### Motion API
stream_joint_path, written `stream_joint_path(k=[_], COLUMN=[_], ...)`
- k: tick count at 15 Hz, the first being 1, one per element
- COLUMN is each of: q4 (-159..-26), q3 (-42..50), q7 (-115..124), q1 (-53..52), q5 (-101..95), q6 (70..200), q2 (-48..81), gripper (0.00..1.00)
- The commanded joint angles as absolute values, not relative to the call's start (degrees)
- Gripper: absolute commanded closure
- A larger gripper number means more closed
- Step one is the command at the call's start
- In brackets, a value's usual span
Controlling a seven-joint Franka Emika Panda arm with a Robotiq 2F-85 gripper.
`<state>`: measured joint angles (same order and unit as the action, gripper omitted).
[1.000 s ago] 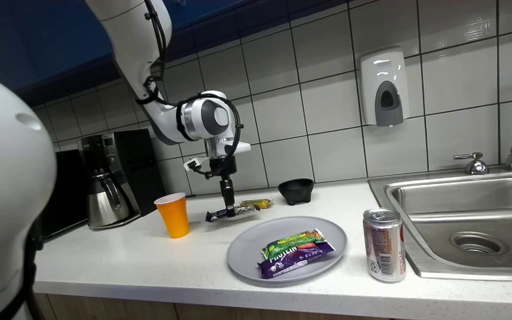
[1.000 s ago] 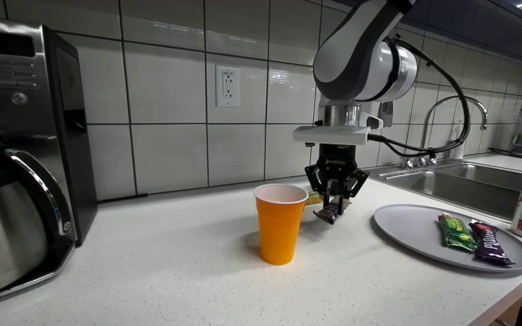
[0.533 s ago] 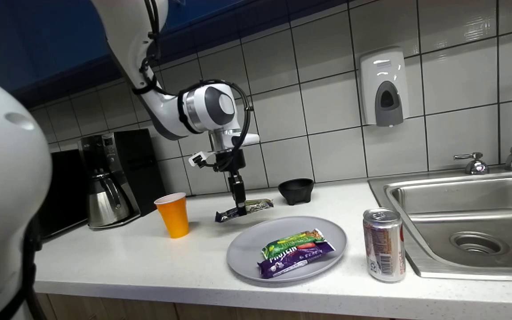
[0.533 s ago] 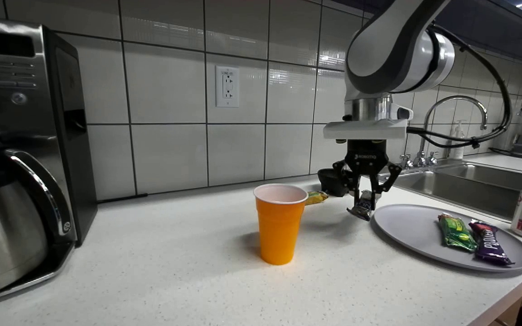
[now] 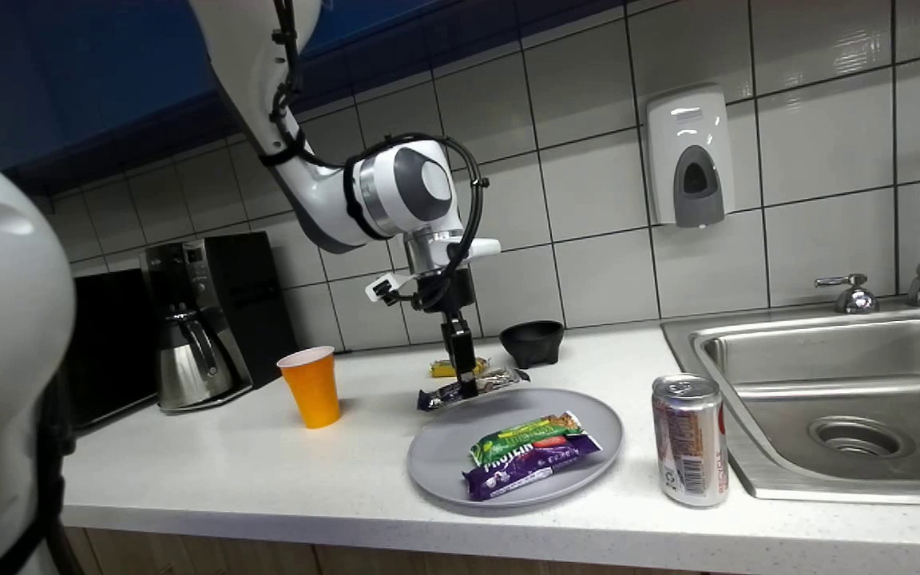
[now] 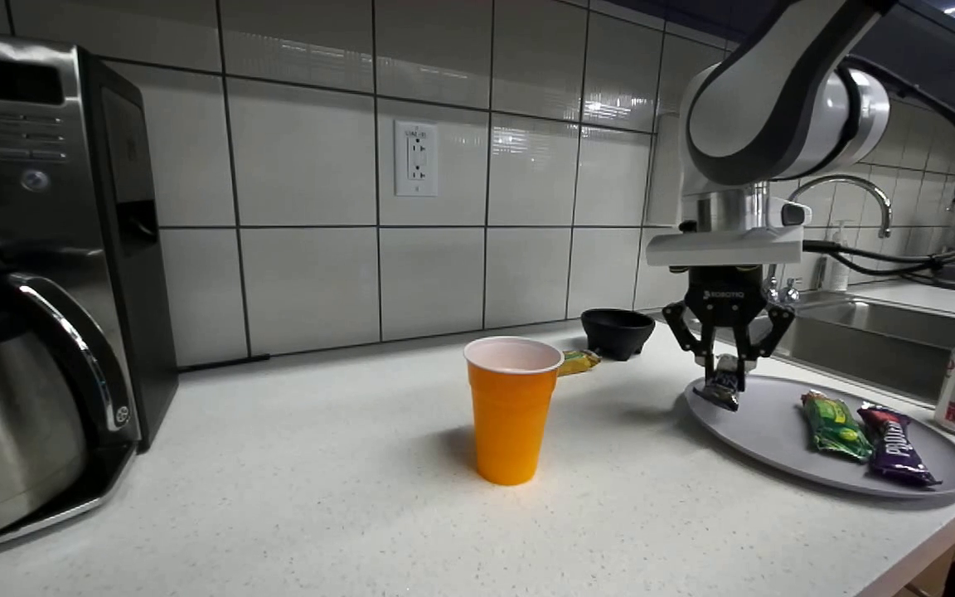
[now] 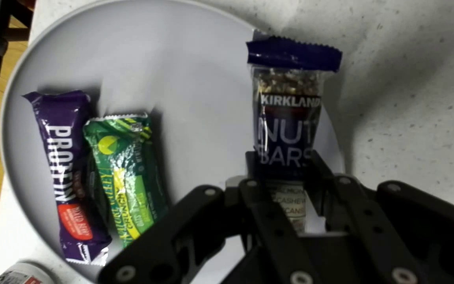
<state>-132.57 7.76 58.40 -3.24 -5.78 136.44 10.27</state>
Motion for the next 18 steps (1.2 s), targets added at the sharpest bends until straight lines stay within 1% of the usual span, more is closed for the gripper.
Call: stream_joint_path(k=[1,18], q4=[-134.84,-139.01], q3=[8.11,8.79], q7=[58.83,59.44], q1=[-1.55,-1.29], q5=[-7.46,-10.87], q6=[137.6,137.58], q2=[8.51,7.92], gripper=[0.92,0.92])
